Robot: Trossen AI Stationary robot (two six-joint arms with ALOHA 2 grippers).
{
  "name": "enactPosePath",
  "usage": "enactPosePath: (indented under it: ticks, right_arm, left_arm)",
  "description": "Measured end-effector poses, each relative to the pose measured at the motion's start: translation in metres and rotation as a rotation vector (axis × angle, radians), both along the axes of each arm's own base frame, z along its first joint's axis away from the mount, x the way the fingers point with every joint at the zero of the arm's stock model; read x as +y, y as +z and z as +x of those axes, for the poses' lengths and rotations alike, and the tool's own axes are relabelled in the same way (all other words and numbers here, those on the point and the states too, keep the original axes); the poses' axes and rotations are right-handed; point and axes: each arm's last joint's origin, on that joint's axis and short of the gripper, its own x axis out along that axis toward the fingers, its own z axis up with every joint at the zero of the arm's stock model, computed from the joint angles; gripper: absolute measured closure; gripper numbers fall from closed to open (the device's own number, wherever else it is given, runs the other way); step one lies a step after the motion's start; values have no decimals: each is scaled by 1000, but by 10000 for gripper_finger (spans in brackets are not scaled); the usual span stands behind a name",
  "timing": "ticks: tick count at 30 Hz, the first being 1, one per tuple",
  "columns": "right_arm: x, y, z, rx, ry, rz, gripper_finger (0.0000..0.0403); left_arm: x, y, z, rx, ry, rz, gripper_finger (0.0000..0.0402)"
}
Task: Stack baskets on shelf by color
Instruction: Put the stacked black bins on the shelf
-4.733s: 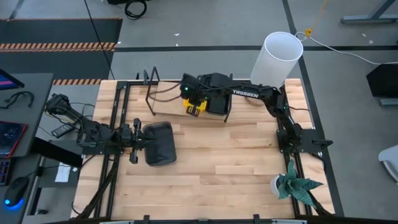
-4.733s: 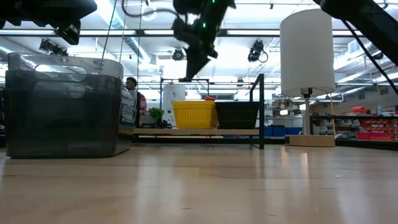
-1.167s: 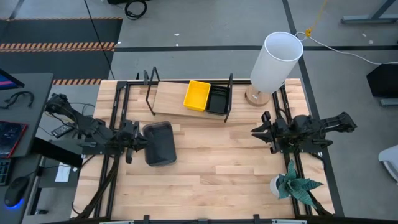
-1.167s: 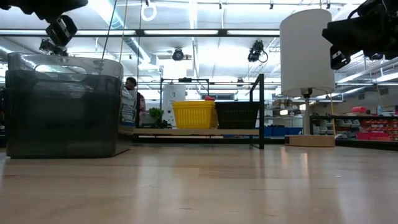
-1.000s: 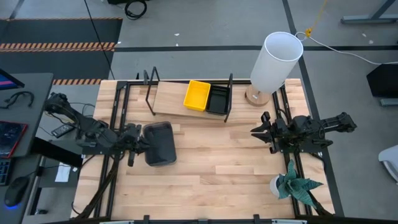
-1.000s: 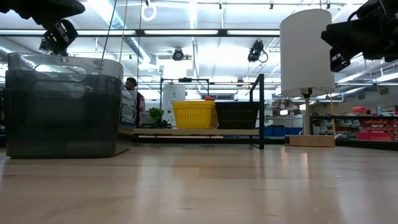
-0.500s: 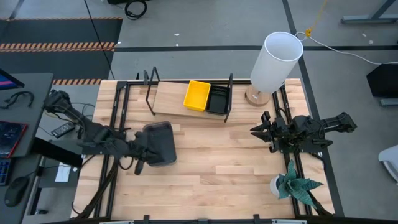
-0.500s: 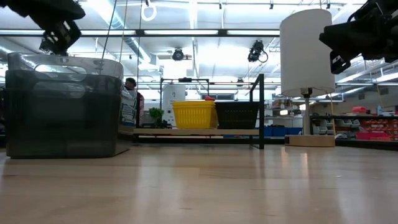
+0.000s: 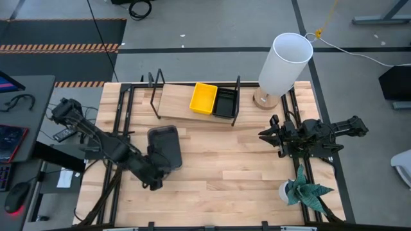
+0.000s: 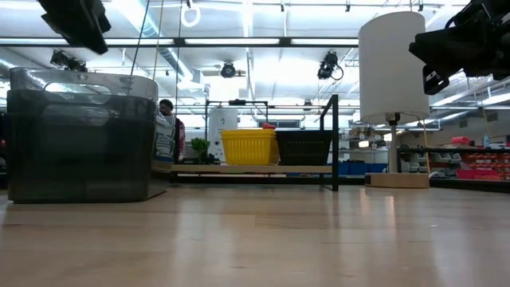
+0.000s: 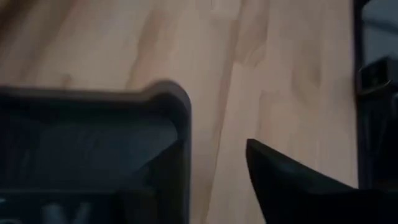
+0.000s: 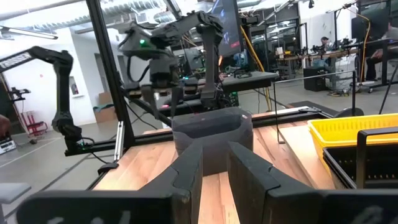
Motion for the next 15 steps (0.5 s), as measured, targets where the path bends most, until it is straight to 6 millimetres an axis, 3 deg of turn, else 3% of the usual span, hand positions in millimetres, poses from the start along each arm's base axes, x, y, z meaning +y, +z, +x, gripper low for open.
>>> enactPosePath:
  ticks: [8,15]
  right_arm:
    - [0,0,0,-1,1,0,324]
    - [0,0,0,-1,1,0,324]
  left_arm:
    - [-14,-5,23,252,41,97,153]
    - [-12,-18,43,352,96,150,153]
